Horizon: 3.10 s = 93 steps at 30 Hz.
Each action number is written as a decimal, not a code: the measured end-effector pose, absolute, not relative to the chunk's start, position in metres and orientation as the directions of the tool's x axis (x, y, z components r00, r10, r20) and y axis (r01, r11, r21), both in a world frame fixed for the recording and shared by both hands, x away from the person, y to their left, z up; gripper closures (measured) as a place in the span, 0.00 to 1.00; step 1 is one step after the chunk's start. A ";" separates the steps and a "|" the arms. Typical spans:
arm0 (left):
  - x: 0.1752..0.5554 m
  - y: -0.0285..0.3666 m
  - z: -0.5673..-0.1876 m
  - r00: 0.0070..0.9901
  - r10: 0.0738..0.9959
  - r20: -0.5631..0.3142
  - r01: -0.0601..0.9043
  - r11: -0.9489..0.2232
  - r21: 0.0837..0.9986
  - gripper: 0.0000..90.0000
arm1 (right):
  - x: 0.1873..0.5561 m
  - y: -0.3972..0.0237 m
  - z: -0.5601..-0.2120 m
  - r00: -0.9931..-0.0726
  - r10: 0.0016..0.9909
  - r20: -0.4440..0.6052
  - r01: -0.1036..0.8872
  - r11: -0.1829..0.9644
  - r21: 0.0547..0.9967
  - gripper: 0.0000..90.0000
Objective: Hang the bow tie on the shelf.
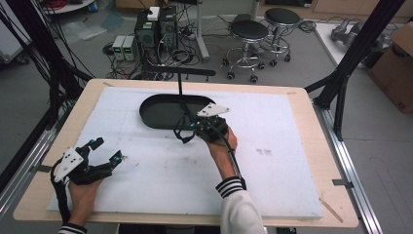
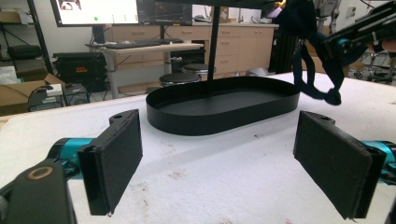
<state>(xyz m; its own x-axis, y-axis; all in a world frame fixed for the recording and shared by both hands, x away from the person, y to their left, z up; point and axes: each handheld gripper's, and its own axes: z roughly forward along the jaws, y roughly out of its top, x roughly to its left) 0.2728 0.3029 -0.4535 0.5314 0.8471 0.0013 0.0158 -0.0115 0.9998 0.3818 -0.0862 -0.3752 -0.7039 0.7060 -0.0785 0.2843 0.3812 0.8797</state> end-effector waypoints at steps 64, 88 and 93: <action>0.272 0.302 -0.454 0.531 0.847 0.010 0.009 -0.017 1.000 0.18 | 0.445 -0.129 -0.301 -0.575 0.811 -0.109 0.160 0.243 0.957 0.83; 0.272 0.303 -0.454 0.532 0.847 0.005 0.010 -0.012 1.000 0.18 | 0.482 -0.130 -0.303 -0.510 0.842 -0.174 0.188 0.307 0.933 0.83; 0.272 0.303 -0.454 0.534 0.845 0.005 0.008 -0.011 1.000 0.18 | 0.484 -0.143 -0.305 -0.495 0.851 -0.178 0.195 0.308 0.931 0.83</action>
<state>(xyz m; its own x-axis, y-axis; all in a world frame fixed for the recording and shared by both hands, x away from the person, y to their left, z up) 0.2723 0.3028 -0.4538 0.5340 0.8455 0.0047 0.0083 -0.0108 0.9999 0.4840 -0.1427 -0.3052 -0.4950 0.8505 -0.1776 0.1951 0.3080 0.9312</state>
